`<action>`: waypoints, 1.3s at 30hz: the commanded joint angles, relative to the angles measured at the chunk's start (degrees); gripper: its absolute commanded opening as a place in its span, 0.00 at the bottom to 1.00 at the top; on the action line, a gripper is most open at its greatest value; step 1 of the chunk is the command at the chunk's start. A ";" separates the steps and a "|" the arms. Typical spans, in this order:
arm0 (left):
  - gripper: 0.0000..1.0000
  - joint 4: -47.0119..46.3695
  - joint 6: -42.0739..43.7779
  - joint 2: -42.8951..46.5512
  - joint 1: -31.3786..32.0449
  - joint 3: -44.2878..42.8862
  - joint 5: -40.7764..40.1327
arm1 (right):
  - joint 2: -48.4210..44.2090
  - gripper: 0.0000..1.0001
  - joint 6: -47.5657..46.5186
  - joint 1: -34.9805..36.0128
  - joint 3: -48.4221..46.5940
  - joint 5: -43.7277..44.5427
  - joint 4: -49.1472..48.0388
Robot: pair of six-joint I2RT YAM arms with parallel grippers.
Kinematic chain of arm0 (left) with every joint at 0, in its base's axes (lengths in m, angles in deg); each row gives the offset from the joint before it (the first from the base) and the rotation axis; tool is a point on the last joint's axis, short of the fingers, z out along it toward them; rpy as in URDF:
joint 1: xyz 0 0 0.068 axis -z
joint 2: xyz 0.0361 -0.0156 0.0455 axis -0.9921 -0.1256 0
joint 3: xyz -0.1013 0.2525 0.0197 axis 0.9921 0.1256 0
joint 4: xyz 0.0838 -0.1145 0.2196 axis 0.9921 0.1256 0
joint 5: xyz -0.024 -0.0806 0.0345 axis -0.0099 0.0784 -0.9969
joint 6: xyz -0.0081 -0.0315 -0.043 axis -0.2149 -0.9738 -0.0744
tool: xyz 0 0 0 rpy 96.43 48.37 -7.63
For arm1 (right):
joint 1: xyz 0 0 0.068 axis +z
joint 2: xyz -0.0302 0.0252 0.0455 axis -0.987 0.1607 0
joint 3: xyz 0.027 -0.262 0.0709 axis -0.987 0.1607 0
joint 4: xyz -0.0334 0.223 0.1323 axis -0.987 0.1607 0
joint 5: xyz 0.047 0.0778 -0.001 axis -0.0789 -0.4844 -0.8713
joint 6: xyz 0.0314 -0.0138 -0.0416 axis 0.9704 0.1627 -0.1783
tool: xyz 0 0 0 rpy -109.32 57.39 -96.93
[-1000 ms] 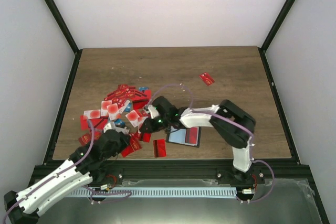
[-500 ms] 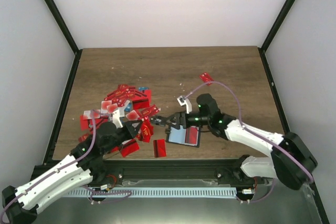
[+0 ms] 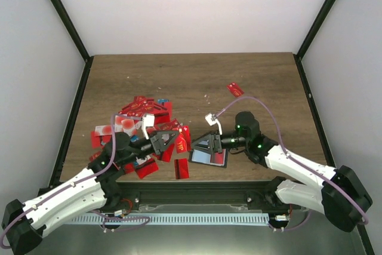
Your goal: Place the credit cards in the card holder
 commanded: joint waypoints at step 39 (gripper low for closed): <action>0.50 -5.61 7.69 -26.24 0.28 -1.24 -5.31 | -13.02 0.01 4.40 -3.44 3.33 31.46 43.92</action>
